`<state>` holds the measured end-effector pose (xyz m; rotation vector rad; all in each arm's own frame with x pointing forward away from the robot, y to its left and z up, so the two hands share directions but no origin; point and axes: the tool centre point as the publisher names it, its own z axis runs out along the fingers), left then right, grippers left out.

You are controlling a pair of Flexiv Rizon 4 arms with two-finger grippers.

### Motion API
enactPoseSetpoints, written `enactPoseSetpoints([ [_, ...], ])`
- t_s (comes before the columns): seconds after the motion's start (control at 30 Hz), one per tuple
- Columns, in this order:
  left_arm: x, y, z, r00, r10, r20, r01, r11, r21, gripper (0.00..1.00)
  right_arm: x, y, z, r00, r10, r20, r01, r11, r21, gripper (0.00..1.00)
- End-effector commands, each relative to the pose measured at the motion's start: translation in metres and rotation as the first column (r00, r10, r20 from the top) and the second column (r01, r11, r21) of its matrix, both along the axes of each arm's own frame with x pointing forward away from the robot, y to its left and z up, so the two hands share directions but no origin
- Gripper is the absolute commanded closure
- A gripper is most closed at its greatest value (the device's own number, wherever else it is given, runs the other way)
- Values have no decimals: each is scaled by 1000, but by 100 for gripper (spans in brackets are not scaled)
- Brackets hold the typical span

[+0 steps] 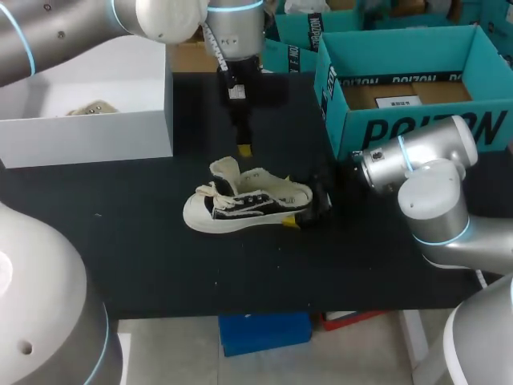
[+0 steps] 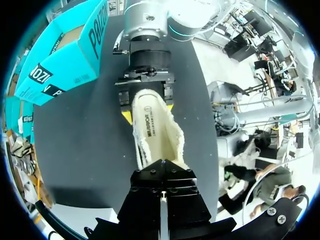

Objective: Take the shoe out of the shoebox, open the shoe tongue, remove and reinsert the insole, then place the shoe into the shoebox

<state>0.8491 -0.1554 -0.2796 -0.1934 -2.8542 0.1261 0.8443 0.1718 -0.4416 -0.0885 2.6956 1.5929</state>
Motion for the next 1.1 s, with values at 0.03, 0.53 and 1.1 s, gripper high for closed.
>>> enactPoseSetpoints([
  [0.03,-2,-13,-8,1000,-7,1,7,1000,5,100,0,1,-3,1000,-1,0,1,1000,-1,100],
  [0.53,-9,-30,-50,999,-21,-30,19,999,-35,100,0,1,-3,1000,-1,0,1,1000,-1,100],
  [1.1,-25,-31,-82,994,-11,-113,7,999,-35,100,0,1,-3,1000,-1,0,1,1000,-1,100],
])
